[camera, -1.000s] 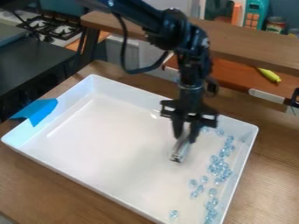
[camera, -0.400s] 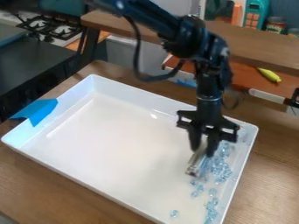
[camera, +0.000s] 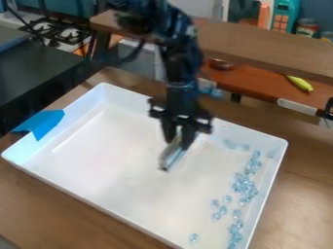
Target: Sweep into pile
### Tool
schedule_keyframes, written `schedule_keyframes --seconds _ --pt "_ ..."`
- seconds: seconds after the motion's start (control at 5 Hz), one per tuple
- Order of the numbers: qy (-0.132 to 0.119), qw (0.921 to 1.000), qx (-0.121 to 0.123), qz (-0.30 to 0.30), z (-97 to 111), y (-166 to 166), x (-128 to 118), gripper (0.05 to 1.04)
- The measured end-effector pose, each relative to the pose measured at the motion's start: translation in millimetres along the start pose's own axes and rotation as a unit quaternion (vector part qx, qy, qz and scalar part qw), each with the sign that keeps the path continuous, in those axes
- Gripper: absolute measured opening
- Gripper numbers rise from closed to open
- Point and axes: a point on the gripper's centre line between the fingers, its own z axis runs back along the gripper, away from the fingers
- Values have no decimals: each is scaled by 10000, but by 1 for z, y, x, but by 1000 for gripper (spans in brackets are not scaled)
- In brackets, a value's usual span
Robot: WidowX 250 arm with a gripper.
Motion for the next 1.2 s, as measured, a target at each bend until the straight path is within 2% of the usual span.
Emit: schedule_keyframes --seconds 0.2,0.6,0.8,1.2 --pt "234 9995 169 -152 -15 17 -21 351" --pt "490 9976 316 -387 -38 19 -53 351" --pt "425 9970 318 -561 -38 3 -63 351" --pt "552 9966 187 -584 -40 -30 -75 351"
